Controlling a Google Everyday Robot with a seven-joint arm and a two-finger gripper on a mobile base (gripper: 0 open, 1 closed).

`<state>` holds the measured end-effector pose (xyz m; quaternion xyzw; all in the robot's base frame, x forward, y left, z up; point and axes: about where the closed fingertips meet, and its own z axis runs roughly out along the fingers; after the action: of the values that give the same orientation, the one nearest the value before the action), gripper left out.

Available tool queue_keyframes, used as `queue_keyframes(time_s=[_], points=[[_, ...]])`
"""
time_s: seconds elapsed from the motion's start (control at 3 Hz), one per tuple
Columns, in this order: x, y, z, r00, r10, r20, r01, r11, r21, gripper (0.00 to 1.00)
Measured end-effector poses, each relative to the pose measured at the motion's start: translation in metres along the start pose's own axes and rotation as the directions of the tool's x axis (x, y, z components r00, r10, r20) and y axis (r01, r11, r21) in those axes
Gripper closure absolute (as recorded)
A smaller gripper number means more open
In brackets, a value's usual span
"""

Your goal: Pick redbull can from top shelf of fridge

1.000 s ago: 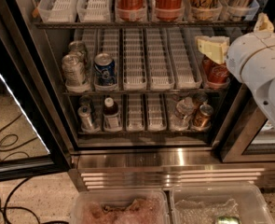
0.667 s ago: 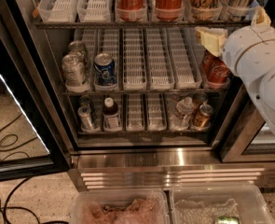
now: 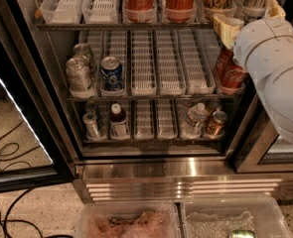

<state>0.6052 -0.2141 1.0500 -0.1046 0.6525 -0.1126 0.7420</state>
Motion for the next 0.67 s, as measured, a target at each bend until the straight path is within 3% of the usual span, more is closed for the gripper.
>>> queue_keyframes(time_s=[0.33,0.67], points=[[-0.0005,-0.0005,-0.0001,1.000,0.000,0.001,0.000,1.0000,0.002,0.28],[-0.0033,-0.0034,0.0005,1.000,0.004,0.003,-0.004,0.9986,0.052,0.47]])
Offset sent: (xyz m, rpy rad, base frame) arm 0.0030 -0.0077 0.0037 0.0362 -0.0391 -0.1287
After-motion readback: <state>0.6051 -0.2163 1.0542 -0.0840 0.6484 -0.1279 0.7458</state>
